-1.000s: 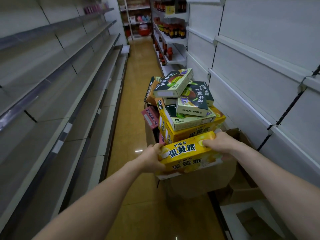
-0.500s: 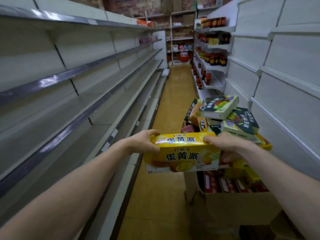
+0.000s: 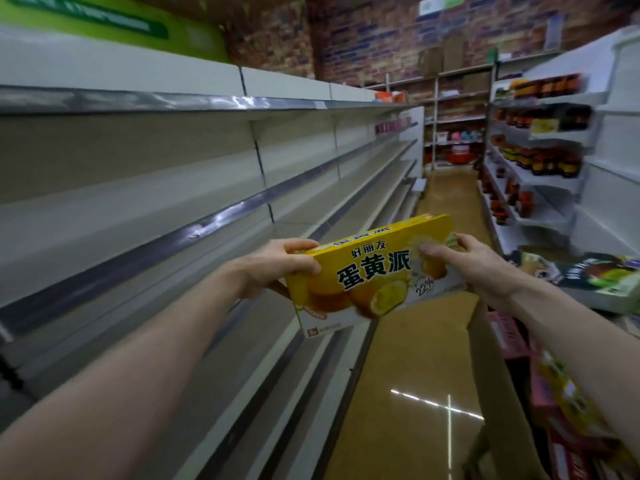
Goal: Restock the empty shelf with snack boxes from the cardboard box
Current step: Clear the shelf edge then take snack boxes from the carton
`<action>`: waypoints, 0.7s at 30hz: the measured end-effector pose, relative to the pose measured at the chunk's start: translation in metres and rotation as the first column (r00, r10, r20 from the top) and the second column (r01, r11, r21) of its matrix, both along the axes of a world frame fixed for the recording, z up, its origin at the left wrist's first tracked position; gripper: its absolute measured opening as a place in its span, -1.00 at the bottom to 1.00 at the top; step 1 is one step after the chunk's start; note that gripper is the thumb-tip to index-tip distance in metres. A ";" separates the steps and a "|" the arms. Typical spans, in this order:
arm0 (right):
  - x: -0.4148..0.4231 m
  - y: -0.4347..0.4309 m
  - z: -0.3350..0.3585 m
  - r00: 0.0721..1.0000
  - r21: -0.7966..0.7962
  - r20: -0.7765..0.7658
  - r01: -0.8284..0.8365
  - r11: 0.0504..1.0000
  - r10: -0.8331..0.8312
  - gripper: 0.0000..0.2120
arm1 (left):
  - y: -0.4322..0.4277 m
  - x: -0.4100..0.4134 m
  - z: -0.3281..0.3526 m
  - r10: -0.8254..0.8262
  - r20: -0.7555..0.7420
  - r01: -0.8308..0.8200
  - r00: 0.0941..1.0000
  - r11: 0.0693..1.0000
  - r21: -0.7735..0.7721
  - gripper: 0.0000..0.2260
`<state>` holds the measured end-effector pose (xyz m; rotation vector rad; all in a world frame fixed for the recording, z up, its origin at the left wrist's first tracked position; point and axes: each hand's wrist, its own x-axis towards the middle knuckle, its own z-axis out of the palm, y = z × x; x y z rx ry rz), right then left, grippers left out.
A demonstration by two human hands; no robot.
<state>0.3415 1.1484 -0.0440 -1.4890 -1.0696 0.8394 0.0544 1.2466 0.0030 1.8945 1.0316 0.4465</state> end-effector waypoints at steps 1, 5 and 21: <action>-0.008 0.006 0.001 1.000 0.026 -0.011 -0.013 1.000 0.013 -0.09 | 0.002 -0.010 0.004 0.012 0.015 -0.012 1.000 1.000 -0.005 -0.36; -0.041 0.029 0.013 0.984 0.149 -0.143 -0.082 0.985 0.103 -0.35 | 0.010 -0.043 0.014 0.100 0.087 -0.102 0.991 0.995 0.015 -0.40; -0.098 0.160 0.045 0.899 0.293 -0.185 -0.335 0.896 0.397 -0.49 | 0.048 -0.099 0.058 0.436 0.455 -0.509 0.776 0.860 0.045 -0.57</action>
